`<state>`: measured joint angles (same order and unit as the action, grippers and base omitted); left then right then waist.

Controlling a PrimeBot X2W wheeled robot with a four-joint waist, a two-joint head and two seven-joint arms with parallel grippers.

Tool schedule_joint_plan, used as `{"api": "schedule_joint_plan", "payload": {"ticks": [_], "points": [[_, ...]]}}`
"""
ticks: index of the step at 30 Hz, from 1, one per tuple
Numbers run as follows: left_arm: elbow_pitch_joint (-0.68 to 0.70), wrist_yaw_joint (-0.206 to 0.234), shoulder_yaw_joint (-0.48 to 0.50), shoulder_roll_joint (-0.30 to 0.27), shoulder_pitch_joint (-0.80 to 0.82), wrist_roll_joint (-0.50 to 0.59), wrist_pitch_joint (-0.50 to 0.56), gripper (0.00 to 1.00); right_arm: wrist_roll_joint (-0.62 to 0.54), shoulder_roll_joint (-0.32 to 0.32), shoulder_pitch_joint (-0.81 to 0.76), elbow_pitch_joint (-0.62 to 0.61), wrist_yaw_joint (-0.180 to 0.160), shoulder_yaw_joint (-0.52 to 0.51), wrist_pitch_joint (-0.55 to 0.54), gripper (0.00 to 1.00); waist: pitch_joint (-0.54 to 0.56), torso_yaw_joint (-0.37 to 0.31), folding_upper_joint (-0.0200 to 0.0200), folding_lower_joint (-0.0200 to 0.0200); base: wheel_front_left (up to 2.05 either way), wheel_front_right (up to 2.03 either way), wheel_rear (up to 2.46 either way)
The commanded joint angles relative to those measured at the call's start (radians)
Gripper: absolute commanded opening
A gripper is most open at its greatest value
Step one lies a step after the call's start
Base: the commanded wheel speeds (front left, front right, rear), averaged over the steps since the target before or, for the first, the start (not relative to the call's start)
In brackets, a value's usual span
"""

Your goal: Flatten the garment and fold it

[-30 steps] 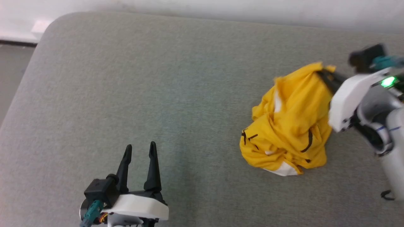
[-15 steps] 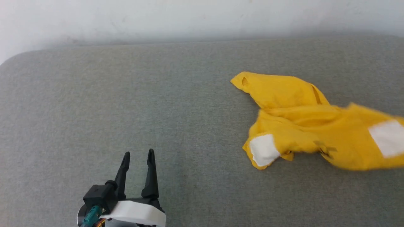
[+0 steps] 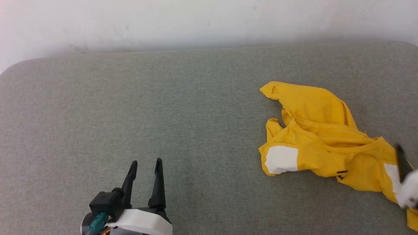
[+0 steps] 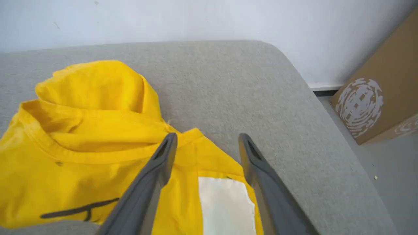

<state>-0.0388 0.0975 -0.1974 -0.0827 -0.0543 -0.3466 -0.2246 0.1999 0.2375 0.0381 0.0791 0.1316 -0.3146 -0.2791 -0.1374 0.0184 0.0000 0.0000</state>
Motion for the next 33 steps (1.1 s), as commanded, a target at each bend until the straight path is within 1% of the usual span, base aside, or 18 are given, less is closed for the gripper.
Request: {"api": "schedule_joint_plan", "payload": {"ticks": [1, 5, 9, 11, 14, 19, 20, 21, 25, 28, 30, 33], "points": [[0.002, 0.001, -0.001, -0.004, 0.003, 0.006, -0.001, 1.00, 0.010, 0.003, 0.022, -0.014, -0.001, 0.013, -0.004, 1.00, -0.003, 0.005, 0.0000, 0.0000, 0.00, 0.00, 0.00], [0.000, 0.003, -0.006, 0.001, 0.008, 0.000, -0.007, 1.00, 0.064, 0.023, 0.099, -0.116, -0.001, 0.169, -0.085, 1.00, -0.018, 0.027, 0.0000, 0.0000, 0.00, 0.00, 0.00], [-0.013, 0.002, -0.018, 0.008, 0.024, -0.008, -0.015, 1.00, 0.121, 0.057, 0.172, -0.121, -0.001, 0.297, -0.152, 1.00, -0.042, 0.067, 0.0000, 0.0000, 0.00, 0.00, 0.00], [-0.021, 0.001, -0.024, 0.012, 0.033, -0.011, -0.019, 1.00, 0.127, 0.073, 0.199, -0.098, -0.001, 0.346, -0.180, 1.00, -0.054, 0.089, 0.0000, 0.0000, 0.00, 0.00, 0.00], [-0.033, 0.001, -0.030, 0.016, 0.046, -0.015, -0.024, 1.00, 0.117, 0.104, 0.227, -0.028, -0.001, 0.405, -0.205, 1.00, -0.068, 0.124, 0.0000, 0.0000, 0.00, 0.00, 0.00], [-0.048, 0.002, -0.031, 0.019, 0.056, -0.019, -0.030, 1.00, 0.128, 0.119, 0.244, 0.094, -0.001, 0.471, -0.222, 1.00, -0.074, 0.172, 0.0000, 0.0000, 0.00, 0.00, 0.00], [-0.049, 0.002, -0.031, 0.020, 0.057, -0.019, -0.031, 1.00, 0.130, 0.118, 0.246, 0.110, -0.001, 0.476, -0.222, 0.37, -0.073, 0.178, 0.0000, 0.0000, 0.00, 0.00, 0.00], [-0.051, 0.002, -0.032, 0.020, 0.057, -0.020, -0.032, 1.00, 0.128, 0.120, 0.249, 0.119, -0.001, 0.485, -0.219, 0.00, -0.071, 0.183, 0.0000, 0.0000, 0.00, 0.00, 0.00], [-0.061, 0.006, -0.031, 0.023, 0.051, -0.024, -0.034, 1.00, 0.125, 0.133, 0.276, 0.122, -0.001, 0.511, -0.191, 0.00, -0.048, 0.189, 0.0000, 0.0000, 0.00, 0.00, 0.00], [-0.071, 0.004, -0.028, 0.024, 0.041, -0.031, -0.035, 1.00, 0.120, 0.143, 0.324, 0.094, -0.001, 0.531, -0.165, 0.00, -0.014, 0.185, 0.0000, 0.0000, 0.00, 0.00, 0.00], [-0.074, 0.004, -0.024, 0.024, 0.034, -0.034, -0.036, 1.00, 0.129, 0.131, 0.365, 0.060, -0.001, 0.549, -0.153, 0.00, 0.008, 0.179, 0.0000, 0.0000, 0.00, 0.00, 0.00], [-0.076, 0.003, -0.019, 0.025, 0.025, -0.035, -0.036, 1.00, 0.154, 0.095, 0.416, -0.014, -0.001, 0.599, -0.146, 0.00, 0.033, 0.168, 0.0000, 0.0000, 0.00, 0.00, 0.00]]}}
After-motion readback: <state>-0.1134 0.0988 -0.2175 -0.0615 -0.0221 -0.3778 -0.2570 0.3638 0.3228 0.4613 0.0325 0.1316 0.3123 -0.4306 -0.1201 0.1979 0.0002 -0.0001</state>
